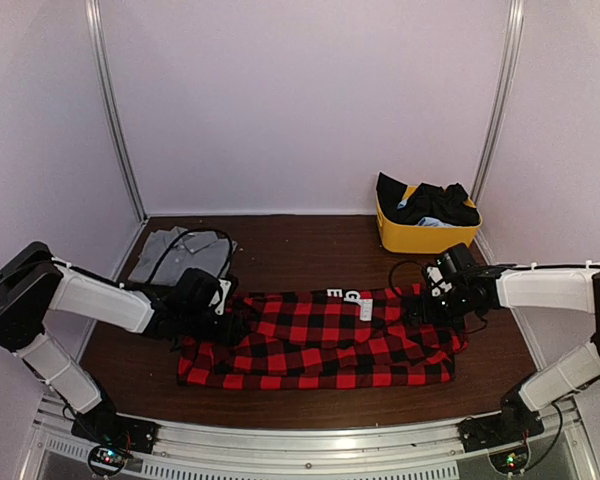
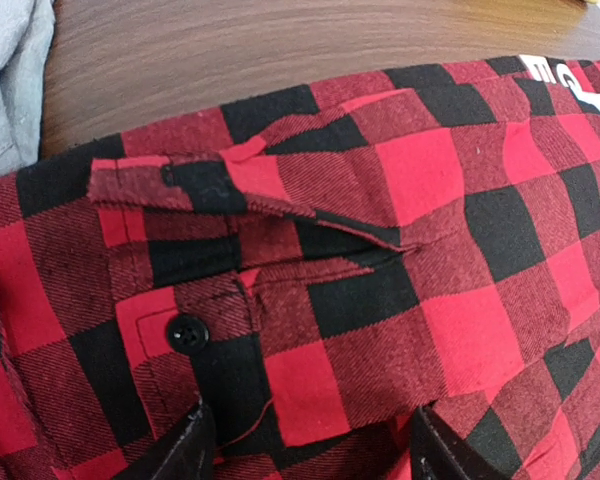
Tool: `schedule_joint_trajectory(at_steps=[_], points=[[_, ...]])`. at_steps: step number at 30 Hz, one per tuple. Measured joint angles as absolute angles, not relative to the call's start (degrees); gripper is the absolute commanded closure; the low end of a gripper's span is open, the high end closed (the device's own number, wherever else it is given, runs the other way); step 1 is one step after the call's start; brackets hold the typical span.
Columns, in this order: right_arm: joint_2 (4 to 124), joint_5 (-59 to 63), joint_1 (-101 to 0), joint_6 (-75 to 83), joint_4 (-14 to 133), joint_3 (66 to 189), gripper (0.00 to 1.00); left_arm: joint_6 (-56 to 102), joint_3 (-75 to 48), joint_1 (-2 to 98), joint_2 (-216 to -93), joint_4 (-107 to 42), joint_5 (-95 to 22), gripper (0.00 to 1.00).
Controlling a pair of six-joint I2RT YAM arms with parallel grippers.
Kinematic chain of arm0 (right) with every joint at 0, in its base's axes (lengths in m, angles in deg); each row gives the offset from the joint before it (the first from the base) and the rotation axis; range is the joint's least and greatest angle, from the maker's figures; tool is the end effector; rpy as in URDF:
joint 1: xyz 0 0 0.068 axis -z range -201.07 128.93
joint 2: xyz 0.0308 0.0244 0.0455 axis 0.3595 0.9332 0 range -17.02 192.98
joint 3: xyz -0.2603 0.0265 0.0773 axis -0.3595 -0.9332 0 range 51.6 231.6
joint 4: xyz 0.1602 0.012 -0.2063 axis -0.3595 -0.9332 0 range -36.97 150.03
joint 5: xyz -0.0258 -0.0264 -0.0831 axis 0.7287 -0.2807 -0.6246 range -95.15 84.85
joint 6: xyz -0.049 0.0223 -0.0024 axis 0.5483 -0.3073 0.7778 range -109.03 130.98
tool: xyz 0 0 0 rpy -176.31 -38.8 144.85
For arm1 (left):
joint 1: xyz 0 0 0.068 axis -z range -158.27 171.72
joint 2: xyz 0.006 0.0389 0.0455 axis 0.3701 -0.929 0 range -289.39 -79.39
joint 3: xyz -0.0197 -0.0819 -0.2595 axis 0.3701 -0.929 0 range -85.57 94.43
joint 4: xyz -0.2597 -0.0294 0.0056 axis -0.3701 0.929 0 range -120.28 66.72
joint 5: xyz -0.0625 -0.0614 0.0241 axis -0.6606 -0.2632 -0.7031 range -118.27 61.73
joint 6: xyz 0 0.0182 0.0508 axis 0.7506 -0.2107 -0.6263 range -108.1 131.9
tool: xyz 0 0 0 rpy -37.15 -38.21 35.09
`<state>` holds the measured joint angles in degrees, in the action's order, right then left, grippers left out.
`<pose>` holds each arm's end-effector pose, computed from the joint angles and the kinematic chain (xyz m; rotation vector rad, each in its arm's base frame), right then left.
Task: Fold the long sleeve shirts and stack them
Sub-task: Rotate the rectangle-folded shirt at the center of the board.
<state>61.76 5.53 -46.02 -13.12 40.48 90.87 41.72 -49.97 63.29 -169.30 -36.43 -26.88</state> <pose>0.2257 0.1121 0.1694 -0.0892 2.6756 0.5349 0.2133 -0.1880 0.1319 0.2428 2.4718 -0.5295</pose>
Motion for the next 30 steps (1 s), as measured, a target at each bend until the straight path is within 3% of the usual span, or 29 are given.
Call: schedule_joint_trajectory(at_steps=[7, 15, 30], points=[[67.53, 5.25, -45.3, -13.01, 42.47, 90.96, 0.14, 43.3, -54.5, 63.29, -165.76, -39.27, -26.92, 0.32], [78.61, 8.0, -45.6, -10.02, 47.32, 100.73, 0.15, 45.48, -61.19, 63.29, -157.01, -38.88, -25.48, 0.31], [112.53, 13.05, -50.0, -1.14, 45.85, 145.6, 0.13, 46.97, -62.17, 63.29, -146.92, -33.22, -23.6, 0.29]])
